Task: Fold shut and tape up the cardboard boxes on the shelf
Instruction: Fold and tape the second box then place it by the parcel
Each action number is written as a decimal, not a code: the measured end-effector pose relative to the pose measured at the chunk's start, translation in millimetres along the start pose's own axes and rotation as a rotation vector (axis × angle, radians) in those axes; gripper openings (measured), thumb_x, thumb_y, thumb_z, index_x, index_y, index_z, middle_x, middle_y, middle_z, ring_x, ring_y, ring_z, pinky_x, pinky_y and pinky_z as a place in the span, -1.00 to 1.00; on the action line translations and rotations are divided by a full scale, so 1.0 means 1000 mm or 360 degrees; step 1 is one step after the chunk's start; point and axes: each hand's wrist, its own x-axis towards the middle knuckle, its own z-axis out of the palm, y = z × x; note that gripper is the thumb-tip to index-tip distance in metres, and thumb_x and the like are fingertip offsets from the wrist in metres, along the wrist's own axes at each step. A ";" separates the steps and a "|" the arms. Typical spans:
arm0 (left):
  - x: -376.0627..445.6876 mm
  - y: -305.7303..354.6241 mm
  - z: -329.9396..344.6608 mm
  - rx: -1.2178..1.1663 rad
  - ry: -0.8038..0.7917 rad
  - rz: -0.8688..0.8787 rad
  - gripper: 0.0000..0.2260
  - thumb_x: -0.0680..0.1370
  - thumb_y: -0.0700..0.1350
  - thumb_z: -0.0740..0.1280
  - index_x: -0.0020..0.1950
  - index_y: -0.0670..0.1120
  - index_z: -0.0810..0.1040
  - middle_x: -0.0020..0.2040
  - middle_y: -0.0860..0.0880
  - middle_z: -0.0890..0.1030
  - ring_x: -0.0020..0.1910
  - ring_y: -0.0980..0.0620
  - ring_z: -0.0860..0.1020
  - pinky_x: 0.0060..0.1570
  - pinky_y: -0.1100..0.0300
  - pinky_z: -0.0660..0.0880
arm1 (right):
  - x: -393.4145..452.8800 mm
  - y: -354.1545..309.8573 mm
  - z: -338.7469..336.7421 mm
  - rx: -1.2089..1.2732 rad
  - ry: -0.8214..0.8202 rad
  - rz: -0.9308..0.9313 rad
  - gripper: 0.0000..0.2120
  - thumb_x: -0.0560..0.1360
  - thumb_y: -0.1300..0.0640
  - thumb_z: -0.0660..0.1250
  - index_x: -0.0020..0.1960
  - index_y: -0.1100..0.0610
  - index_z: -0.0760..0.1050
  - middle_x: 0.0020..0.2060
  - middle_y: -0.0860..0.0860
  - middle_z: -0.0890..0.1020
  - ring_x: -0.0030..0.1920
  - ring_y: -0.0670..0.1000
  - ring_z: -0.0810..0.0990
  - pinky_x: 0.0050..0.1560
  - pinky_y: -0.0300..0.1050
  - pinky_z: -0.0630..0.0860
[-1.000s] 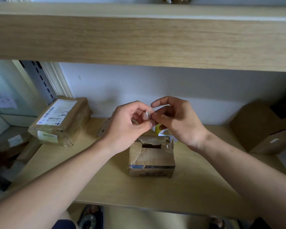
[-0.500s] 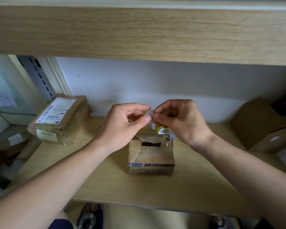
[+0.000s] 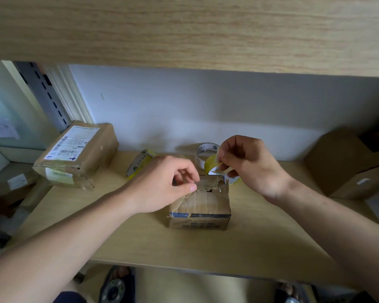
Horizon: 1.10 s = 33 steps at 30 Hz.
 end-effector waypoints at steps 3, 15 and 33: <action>-0.003 0.000 0.001 0.0063 -0.0051 0.0031 -0.90 0.52 -0.11 0.52 -0.12 0.10 0.68 -0.17 0.20 0.66 -0.15 0.18 0.63 -0.19 0.40 0.45 | -0.004 -0.001 0.001 -0.0015 -0.0106 0.0045 -0.89 0.64 0.23 0.31 -0.05 0.23 0.54 -0.12 0.21 0.68 -0.21 -0.01 0.67 -0.20 -0.10 0.59; -0.010 -0.005 0.005 0.0265 -0.0011 0.0182 -0.86 0.49 -0.11 0.55 -0.02 0.09 0.67 -0.07 0.20 0.54 -0.13 0.13 0.56 -0.14 0.29 0.46 | -0.009 -0.005 0.002 -0.0283 -0.0236 0.0210 -0.89 0.68 0.15 0.23 0.00 0.14 0.46 -0.11 0.11 0.70 -0.24 0.10 0.74 -0.28 -0.10 0.65; -0.011 -0.010 0.005 0.0236 -0.0181 0.0173 -0.93 0.57 -0.05 0.46 0.00 0.08 0.75 -0.08 0.19 0.65 -0.05 0.20 0.60 -0.02 0.32 0.50 | -0.006 -0.003 0.009 -0.0776 -0.0270 -0.0037 -0.84 0.59 0.06 0.35 -0.17 -0.02 0.58 -0.25 -0.10 0.67 -0.23 -0.13 0.60 -0.18 -0.18 0.52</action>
